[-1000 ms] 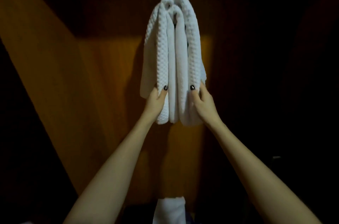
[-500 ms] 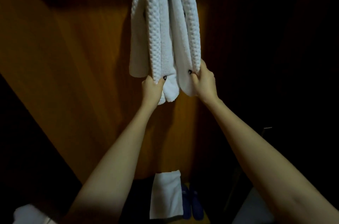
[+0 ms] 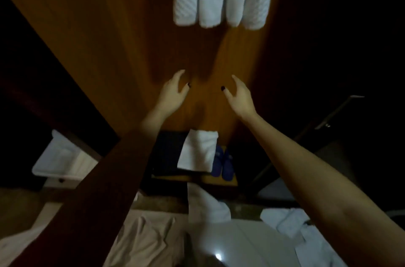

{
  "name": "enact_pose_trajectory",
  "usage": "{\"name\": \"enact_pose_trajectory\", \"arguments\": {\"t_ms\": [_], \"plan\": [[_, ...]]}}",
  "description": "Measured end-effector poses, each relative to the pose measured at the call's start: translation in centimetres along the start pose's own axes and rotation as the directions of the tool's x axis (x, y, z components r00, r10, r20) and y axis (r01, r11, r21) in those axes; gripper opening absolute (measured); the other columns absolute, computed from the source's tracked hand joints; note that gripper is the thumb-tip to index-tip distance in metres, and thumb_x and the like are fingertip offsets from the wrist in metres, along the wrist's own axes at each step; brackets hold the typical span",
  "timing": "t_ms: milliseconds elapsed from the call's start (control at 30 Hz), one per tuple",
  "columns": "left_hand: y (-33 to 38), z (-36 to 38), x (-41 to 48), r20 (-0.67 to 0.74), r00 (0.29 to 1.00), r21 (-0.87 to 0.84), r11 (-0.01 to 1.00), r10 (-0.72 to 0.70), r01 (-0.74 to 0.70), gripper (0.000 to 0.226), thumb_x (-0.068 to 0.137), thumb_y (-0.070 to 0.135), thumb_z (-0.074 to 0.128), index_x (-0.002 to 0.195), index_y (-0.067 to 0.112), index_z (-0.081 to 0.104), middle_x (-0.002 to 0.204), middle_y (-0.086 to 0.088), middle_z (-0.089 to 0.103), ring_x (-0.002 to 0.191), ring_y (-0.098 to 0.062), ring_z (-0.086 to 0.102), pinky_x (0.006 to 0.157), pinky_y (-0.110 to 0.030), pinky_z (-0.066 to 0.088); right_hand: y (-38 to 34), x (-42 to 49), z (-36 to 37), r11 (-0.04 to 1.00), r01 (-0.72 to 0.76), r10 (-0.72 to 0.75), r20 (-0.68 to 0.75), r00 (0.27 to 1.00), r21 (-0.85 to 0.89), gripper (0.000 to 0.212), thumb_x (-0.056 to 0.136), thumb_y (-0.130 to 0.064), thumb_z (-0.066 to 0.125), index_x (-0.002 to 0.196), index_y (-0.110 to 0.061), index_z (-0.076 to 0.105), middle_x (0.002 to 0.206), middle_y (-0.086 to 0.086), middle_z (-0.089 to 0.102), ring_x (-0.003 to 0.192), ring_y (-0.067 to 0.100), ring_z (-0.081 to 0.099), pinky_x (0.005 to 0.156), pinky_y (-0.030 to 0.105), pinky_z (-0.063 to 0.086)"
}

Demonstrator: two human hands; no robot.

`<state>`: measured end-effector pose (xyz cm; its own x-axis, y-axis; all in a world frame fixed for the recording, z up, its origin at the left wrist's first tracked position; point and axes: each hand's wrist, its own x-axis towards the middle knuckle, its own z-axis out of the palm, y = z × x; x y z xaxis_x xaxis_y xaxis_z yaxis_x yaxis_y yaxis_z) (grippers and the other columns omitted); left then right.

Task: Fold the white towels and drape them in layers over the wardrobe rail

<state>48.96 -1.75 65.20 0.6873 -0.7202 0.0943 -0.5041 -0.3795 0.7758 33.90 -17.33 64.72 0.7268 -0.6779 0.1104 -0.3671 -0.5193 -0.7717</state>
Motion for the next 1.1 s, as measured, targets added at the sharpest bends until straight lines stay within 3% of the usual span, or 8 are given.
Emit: {"name": "enact_pose_trajectory", "arguments": {"t_ms": [200,333,433,767,833,900,1000,1100], "plan": [[-13.0,6.1,-4.2,0.284,0.95,0.338,0.941,-0.126,0.024,0.042,0.098,0.032,0.04,0.127,0.008,0.058,0.115,-0.013,0.06,0.114,-0.035,0.057,0.09,-0.038,0.044,15.1,-4.0,10.8,0.918,0.078,0.122,0.464,0.878,-0.389,0.042,0.097,-0.019,0.049,0.138,-0.013,0.052,0.151,0.015,0.037,0.142,0.036,0.029,0.112,0.047,0.032],[-21.7,12.2,-6.2,0.375,0.899,0.436,0.899,-0.227,0.045,0.039,0.101,0.023,0.048,0.139,0.011,0.05,0.148,-0.009,0.043,0.137,-0.026,0.038,0.11,-0.037,0.032,23.3,-7.1,17.4,0.878,0.165,0.131,0.558,0.82,-0.449,0.04,0.094,-0.012,0.051,0.133,-0.01,0.057,0.136,0.018,0.052,0.12,0.038,0.047,0.087,0.044,0.045],[-28.4,17.6,-7.2,0.407,0.895,0.416,0.909,-0.181,-0.005,0.037,0.095,0.019,0.059,0.13,0.007,0.056,0.136,-0.012,0.053,0.129,-0.028,0.048,0.104,-0.036,0.04,28.5,-8.2,22.2,0.875,0.117,0.175,0.533,0.828,-0.47,0.039,0.092,-0.01,0.051,0.131,-0.009,0.058,0.126,0.018,0.057,0.113,0.04,0.051,0.077,0.045,0.049],[-49.1,34.7,-5.1,0.458,0.886,0.5,0.845,-0.07,-0.191,0.05,0.082,0.014,0.073,0.127,-0.001,0.057,0.133,-0.023,0.052,0.126,-0.039,0.048,0.104,-0.046,0.039,44.4,-5.8,38.3,0.826,0.099,0.195,0.446,0.873,-0.554,0.058,0.095,-0.016,0.053,0.15,-0.017,0.035,0.153,0.013,0.034,0.137,0.037,0.032,0.102,0.049,0.039],[-52.5,37.1,-4.3,0.472,0.881,0.546,0.795,-0.032,-0.263,0.053,0.07,0.009,0.081,0.118,0.0,0.061,0.125,-0.026,0.056,0.115,-0.044,0.055,0.09,-0.05,0.051,47.1,-5.7,40.7,0.815,0.13,0.169,0.445,0.88,-0.565,0.058,0.097,-0.02,0.044,0.152,-0.021,0.03,0.156,0.015,0.027,0.139,0.038,0.028,0.106,0.051,0.037],[-54.2,38.9,-3.2,0.445,0.896,0.601,0.743,-0.005,-0.294,0.052,0.059,0.005,0.087,0.106,0.002,0.065,0.107,-0.022,0.061,0.095,-0.042,0.063,0.071,-0.046,0.057,49.5,-5.9,42.7,0.807,0.129,0.163,0.427,0.889,-0.576,0.055,0.096,-0.023,0.036,0.15,-0.019,0.033,0.155,0.019,0.025,0.136,0.043,0.029,0.107,0.053,0.035],[-54.7,39.8,-2.3,0.396,0.918,0.643,0.703,0.036,-0.305,0.036,0.075,0.017,0.077,0.107,0.012,0.061,0.108,-0.014,0.056,0.097,-0.033,0.057,0.075,-0.044,0.051,51.7,-5.8,44.1,0.821,0.084,0.132,0.331,0.934,-0.565,0.046,0.094,-0.007,0.045,0.14,-0.009,0.049,0.147,0.026,0.035,0.119,0.049,0.041,0.093,0.048,0.042],[-55.1,39.6,-2.1,0.399,0.912,0.641,0.683,0.095,-0.351,0.015,0.078,0.016,0.075,0.081,0.008,0.063,0.086,-0.012,0.057,0.075,-0.029,0.058,0.059,-0.039,0.051,52.2,-5.9,43.6,0.893,0.109,0.016,0.272,0.962,-0.438,0.031,0.085,0.001,0.053,0.112,0.002,0.068,0.122,0.029,0.058,0.1,0.052,0.053,0.082,0.048,0.047]]}}
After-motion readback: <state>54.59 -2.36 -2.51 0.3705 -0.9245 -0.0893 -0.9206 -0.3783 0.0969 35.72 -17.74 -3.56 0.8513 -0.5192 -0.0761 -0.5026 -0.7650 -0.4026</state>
